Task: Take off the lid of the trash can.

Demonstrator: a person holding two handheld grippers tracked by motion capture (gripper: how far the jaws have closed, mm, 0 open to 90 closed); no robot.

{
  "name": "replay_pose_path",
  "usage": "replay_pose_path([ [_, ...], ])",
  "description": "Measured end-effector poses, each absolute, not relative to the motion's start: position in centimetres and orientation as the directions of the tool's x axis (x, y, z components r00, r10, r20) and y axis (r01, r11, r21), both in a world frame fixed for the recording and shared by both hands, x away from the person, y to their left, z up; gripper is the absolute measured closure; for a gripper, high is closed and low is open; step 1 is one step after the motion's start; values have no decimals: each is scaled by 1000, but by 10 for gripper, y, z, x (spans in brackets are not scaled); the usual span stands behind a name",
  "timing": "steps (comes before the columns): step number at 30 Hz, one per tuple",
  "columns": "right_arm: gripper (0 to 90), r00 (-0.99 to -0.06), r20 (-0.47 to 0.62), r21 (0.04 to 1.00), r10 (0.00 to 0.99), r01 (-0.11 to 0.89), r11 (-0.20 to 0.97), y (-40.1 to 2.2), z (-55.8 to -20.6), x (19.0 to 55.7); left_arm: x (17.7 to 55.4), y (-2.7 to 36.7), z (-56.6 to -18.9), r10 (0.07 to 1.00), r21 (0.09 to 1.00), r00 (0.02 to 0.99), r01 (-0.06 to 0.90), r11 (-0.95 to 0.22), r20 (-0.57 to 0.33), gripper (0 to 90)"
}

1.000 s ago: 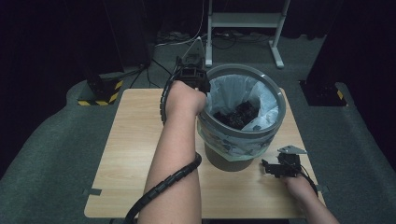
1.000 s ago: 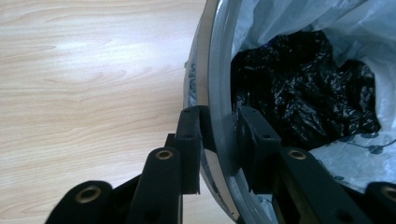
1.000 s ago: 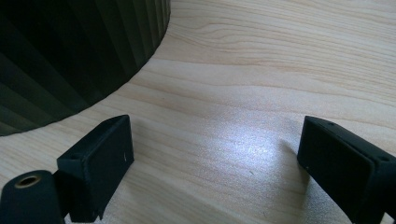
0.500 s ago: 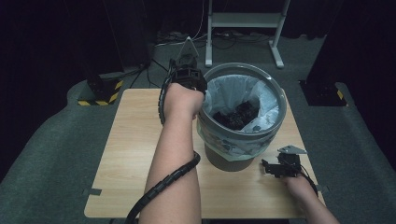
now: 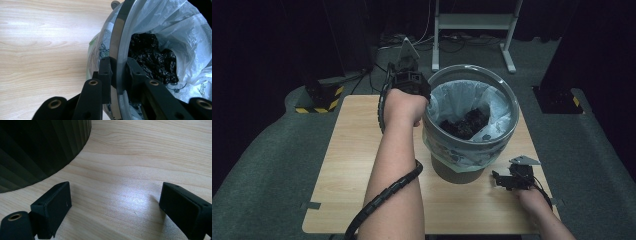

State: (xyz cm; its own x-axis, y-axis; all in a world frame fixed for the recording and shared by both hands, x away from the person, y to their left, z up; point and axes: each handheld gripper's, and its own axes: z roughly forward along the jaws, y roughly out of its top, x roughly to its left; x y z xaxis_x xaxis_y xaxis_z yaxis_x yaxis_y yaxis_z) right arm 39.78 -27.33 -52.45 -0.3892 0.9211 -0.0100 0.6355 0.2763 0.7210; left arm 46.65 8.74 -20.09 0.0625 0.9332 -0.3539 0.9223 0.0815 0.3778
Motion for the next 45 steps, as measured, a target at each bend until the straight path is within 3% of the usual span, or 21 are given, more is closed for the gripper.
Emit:
replay_pose_path([
  [22,101,-394,-12,720,919,634,281,-273,-525,398,461,111,-208,918,386,91,920,71,-387,767],
  [45,101,-392,-11,721,920,634,279,-273,-525,398,440,180,-212,908,369,35,920,134,-418,771],
])
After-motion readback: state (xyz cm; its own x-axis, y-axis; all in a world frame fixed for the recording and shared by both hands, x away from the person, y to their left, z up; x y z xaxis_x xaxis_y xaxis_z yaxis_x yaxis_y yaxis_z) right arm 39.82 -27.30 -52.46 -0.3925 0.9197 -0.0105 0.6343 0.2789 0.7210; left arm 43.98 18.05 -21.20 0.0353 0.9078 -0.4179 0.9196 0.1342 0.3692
